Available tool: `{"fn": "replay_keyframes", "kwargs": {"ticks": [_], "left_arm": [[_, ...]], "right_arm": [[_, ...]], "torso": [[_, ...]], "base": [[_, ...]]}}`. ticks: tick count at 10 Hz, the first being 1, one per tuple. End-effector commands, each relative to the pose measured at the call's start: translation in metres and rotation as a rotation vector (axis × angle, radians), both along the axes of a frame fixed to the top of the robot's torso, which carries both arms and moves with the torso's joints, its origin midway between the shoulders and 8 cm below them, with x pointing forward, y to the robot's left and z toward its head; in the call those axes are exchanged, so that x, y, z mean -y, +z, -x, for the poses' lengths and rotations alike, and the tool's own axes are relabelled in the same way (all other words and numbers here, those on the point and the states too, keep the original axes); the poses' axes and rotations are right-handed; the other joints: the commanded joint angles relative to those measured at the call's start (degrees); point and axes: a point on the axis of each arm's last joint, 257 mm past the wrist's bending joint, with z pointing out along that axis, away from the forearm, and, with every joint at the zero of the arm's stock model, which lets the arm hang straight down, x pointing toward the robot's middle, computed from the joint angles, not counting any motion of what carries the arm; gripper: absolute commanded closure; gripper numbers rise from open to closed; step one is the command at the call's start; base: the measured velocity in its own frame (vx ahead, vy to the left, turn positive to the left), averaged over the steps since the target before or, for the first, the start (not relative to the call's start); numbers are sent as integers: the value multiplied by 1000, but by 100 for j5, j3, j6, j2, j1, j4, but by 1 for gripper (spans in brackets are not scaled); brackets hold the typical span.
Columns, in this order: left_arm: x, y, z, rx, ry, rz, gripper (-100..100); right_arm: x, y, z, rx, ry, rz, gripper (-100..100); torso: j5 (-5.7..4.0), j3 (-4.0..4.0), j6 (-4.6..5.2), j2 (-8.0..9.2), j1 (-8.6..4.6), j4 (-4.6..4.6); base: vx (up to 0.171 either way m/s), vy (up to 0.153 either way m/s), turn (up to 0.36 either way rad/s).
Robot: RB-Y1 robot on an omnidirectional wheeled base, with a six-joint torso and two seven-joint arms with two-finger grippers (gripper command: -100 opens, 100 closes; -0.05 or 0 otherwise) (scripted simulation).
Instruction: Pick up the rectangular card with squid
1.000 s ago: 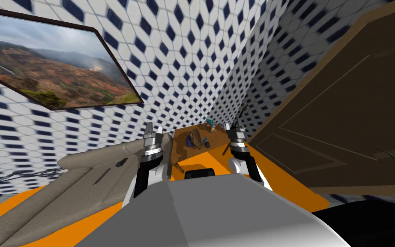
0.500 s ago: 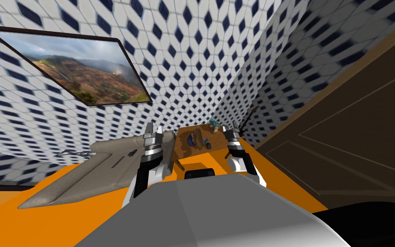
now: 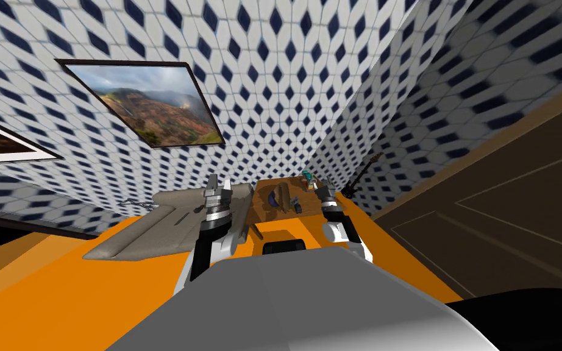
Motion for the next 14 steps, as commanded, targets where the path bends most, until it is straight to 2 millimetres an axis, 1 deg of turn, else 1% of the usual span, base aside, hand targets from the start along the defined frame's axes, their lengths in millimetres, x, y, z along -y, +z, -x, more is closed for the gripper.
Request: {"fn": "replay_keyframes", "kwargs": {"ticks": [1,2,3,4,5,6,7,8,9,10,11,12,13,14], "left_arm": [[0,0,0,0,0,0,0],[0,0,0,0,0,0,0],[0,0,0,0,0,0,0],[0,0,0,0,0,0,0],[0,0,0,0,0,0,0],[0,0,0,0,0,0,0],[0,0,0,0,0,0,0],[0,0,0,0,0,0,0],[0,0,0,0,0,0,0],[0,0,0,0,0,0,0],[0,0,0,0,0,0,0],[0,0,0,0,0,0,0],[0,0,0,0,0,0,0],[0,0,0,0,0,0,0]], "right_arm": [[0,-24,-12,-60,35,-63,-100],[2,-24,-12,-60,39,-88,-100],[1,-46,-22,-112,67,-134,-100],[3,-48,-22,-115,70,-164,-100],[2,-66,-30,-162,98,-206,-100],[4,-74,-31,-175,99,-238,-100],[3,-94,-39,-227,124,-282,-100],[5,-100,-39,-237,124,-313,-100],[6,-100,-39,-236,126,-326,-100],[4,-120,-46,-288,150,-378,-100],[7,-127,-46,-298,149,-408,-100],[3,-139,-53,-338,176,-451,-100],[7,-154,-52,-363,167,-485,-100],[8,-156,-51,-365,167,-502,-100]], "torso": [[0,0,0,0,0,0],[0,0,-5,-1,-1,0],[0,0,1,0,3,0],[-1,0,-4,0,-6,0],[-1,-1,1,-1,-2,0],[-1,-2,-3,-3,-7,0],[-1,-3,1,-5,-2,-1],[-1,0,-5,-1,-4,0],[-1,0,3,-1,-3,0],[2,-3,3,-5,13,-1],[2,-3,-4,-5,8,-1],[0,-3,3,-6,3,-1],[-1,-1,-3,-1,-6,0],[-2,-1,3,-2,-7,0]], "base": [[-15,-77,268],[-14,-71,137],[-17,-97,266],[-15,-87,148],[-13,-94,248],[-11,-81,165],[-27,-89,379],[-26,-88,123],[-7,-36,-54],[-12,-57,324],[-17,-77,145],[-35,-96,279],[-31,-97,164],[-9,-45,-9]]}}
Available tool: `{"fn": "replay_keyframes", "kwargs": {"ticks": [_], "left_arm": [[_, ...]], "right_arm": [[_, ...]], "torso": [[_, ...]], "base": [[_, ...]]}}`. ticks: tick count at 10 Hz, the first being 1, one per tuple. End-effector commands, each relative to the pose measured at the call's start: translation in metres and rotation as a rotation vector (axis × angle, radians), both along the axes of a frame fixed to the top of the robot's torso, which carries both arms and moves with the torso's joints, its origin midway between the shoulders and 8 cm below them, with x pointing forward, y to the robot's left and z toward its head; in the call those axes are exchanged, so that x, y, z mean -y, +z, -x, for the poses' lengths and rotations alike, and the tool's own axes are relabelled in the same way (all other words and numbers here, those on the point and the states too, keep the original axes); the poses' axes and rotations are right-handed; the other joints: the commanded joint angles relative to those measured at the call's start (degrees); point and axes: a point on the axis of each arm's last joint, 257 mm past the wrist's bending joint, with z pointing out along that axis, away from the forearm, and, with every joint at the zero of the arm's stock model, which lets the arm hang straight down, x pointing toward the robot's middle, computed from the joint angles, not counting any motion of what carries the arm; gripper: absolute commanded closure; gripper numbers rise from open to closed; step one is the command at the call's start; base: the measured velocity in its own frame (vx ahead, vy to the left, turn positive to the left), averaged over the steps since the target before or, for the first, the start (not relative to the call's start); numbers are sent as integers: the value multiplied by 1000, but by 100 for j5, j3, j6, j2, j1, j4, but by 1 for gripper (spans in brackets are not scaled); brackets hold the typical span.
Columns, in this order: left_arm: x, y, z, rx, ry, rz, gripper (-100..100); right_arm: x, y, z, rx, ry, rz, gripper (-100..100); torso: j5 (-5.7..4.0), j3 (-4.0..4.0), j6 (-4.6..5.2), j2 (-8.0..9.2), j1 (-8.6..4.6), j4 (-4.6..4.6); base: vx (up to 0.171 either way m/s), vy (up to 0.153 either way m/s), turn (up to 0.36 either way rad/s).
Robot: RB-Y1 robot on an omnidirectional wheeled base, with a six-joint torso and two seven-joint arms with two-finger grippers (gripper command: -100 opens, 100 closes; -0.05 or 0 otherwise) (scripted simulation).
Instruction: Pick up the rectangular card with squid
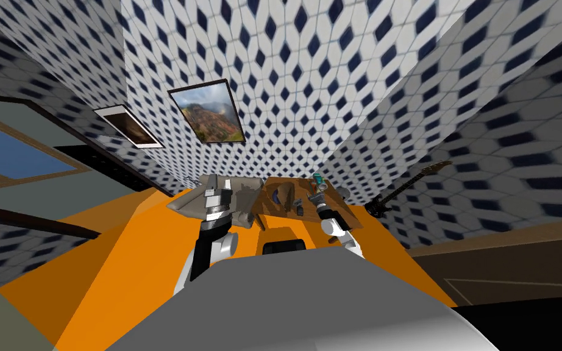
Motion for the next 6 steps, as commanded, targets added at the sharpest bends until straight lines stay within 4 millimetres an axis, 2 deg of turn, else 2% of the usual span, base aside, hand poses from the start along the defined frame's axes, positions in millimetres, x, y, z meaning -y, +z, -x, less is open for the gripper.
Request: {"fn": "replay_keyframes", "kwargs": {"ticks": [1,2,3,4,5,6], "left_arm": [[0,0,0,0,0,0,0],[0,0,0,0,0,0,0],[0,0,0,0,0,0,0],[0,0,0,0,0,0,0],[0,0,0,0,0,0,0],[0,0,0,0,0,0,0]], "right_arm": [[0,-24,-5,-65,19,-65,-100],[2,-29,-4,-75,14,-96,-100],[1,-49,-8,-129,33,-143,-100],[3,-57,-7,-144,25,-170,-100],[4,-57,-7,-144,24,-195,-100],[3,-76,-9,-199,38,-243,-100]], "torso": [[0,0,0,0,0,0],[0,0,-8,1,-4,0],[-1,1,0,2,-8,0],[-3,2,-5,5,-16,1],[-3,2,0,3,-14,1],[0,-1,1,-2,1,0]], "base": [[-24,-63,326],[-25,-80,180],[-34,-102,296],[-30,-91,153],[-13,-41,-19],[-30,-71,262]]}}
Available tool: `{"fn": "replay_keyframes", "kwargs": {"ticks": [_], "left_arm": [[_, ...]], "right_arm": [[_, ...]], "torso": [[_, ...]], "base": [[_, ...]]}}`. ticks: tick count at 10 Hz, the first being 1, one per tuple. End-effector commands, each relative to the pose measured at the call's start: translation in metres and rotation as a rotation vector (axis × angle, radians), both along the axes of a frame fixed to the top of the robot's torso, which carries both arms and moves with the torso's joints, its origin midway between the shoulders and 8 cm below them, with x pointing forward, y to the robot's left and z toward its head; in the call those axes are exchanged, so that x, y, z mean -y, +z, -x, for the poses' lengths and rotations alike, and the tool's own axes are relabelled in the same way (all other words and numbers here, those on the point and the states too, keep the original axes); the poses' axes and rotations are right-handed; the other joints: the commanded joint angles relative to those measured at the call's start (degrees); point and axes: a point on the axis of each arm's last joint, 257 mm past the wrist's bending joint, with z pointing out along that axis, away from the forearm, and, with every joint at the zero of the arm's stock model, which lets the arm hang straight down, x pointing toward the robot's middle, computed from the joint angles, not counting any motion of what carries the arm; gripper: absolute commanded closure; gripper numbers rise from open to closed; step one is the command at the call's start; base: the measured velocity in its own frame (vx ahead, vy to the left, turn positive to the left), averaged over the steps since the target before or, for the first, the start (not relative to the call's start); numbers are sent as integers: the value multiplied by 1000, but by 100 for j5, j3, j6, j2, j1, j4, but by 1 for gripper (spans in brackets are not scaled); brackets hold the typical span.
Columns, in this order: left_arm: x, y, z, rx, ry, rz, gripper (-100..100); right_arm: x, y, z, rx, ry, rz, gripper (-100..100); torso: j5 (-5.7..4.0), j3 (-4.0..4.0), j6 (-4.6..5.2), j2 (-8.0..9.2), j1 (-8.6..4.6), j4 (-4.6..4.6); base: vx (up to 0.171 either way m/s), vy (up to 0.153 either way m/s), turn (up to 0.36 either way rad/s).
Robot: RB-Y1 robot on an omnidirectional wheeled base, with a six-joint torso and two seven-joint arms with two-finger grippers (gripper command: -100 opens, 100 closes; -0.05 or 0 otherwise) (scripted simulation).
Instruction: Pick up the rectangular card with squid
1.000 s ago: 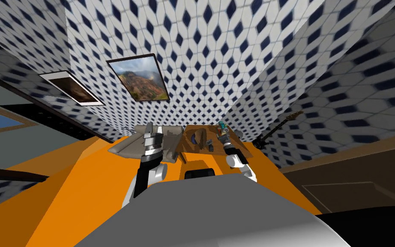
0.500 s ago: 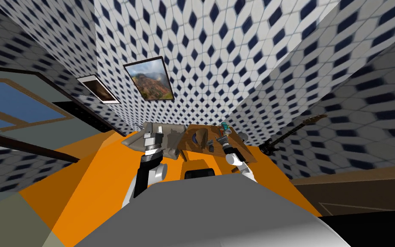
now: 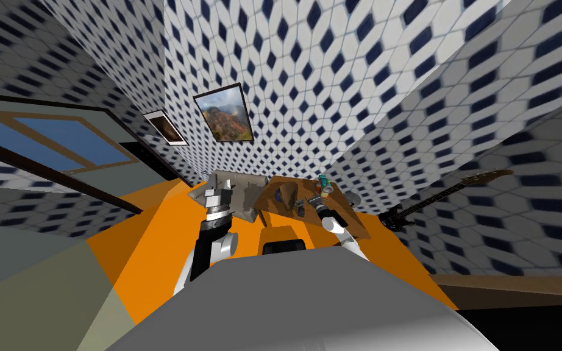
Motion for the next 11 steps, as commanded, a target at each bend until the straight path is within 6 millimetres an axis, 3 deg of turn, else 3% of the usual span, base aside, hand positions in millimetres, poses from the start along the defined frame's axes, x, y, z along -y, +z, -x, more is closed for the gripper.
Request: {"fn": "replay_keyframes", "kwargs": {"ticks": [1,2,3,5,6,8,11], "left_arm": [[0,0,0,0,0,0,0],[0,0,0,0,0,0,0],[0,0,0,0,0,0,0],[0,0,0,0,0,0,0],[0,0,0,0,0,0,0],[0,0,0,0,0,0,0],[0,0,0,0,0,0,0]], "right_arm": [[0,-18,2,-44,-2,-63,-100],[0,-18,2,-44,-4,-76,-100],[-1,-37,1,-100,6,-134,-100],[1,-43,3,-113,-5,-169,-100],[1,-60,2,-165,2,-228,-100],[3,-67,4,-180,-12,-264,-100],[5,-98,5,-280,-21,-418,-100]], "torso": [[0,0,0,0,0,0],[-2,1,5,1,-3,0],[1,-1,7,-2,10,-1],[0,1,6,1,1,0],[1,-1,8,-2,10,0],[-1,0,7,-1,-1,0],[-1,1,7,1,-2,0]], "base": [[-32,-86,212],[-16,-40,12],[-29,-59,305],[-30,-58,93],[-35,-63,281],[-23,-65,91],[-46,-80,252]]}}
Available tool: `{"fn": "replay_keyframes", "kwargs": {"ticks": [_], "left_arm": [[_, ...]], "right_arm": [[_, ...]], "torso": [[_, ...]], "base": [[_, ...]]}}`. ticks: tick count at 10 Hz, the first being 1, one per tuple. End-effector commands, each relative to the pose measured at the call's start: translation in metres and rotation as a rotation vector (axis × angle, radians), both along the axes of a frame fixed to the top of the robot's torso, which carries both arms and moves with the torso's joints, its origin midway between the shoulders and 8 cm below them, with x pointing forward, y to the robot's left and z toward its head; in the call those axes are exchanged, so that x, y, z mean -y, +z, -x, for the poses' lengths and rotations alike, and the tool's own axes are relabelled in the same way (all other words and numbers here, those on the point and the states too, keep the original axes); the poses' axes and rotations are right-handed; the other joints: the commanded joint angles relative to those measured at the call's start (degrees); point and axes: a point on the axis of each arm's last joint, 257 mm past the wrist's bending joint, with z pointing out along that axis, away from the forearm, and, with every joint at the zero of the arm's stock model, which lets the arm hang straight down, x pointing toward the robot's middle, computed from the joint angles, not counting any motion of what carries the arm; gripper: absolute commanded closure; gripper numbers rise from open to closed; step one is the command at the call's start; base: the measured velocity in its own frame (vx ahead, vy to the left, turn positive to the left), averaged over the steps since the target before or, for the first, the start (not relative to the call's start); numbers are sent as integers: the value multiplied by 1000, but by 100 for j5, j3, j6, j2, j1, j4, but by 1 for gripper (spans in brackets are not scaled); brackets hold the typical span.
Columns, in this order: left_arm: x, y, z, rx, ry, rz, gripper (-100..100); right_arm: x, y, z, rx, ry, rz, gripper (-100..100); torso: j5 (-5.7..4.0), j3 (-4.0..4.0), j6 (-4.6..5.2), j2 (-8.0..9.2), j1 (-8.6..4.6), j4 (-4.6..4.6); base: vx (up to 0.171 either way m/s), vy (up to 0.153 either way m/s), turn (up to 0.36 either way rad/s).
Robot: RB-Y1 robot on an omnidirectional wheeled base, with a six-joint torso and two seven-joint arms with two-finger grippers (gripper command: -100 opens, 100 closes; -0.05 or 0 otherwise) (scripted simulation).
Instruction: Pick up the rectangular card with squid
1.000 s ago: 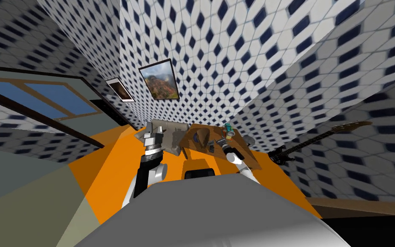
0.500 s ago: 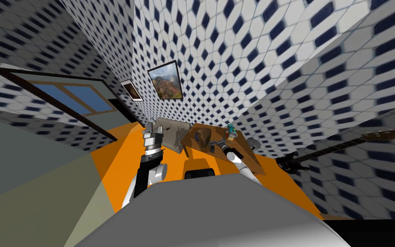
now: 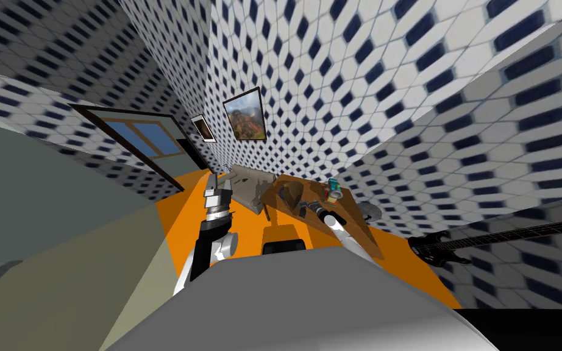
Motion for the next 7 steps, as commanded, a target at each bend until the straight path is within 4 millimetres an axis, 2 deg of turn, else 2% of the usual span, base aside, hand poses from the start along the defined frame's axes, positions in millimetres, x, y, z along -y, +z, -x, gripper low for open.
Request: {"fn": "replay_keyframes", "kwargs": {"ticks": [1,2,5,7], "left_arm": [[0,0,0,0,0,0,0],[0,0,0,0,0,0,0],[0,0,0,0,0,0,0],[0,0,0,0,0,0,0]], "right_arm": [[1,-18,5,-53,-17,-72,-100],[1,-18,5,-53,-18,-75,-100],[5,-44,9,-152,-50,-237,-100],[8,-53,14,-173,-63,-247,-100]], "torso": [[0,0,0,0,0,0],[0,-1,5,-2,2,-1],[2,-1,5,-2,10,-1],[-1,-2,7,-4,-1,-1]], "base": [[-45,-89,154],[-24,-37,26],[-50,-70,284],[-40,-75,63]]}}
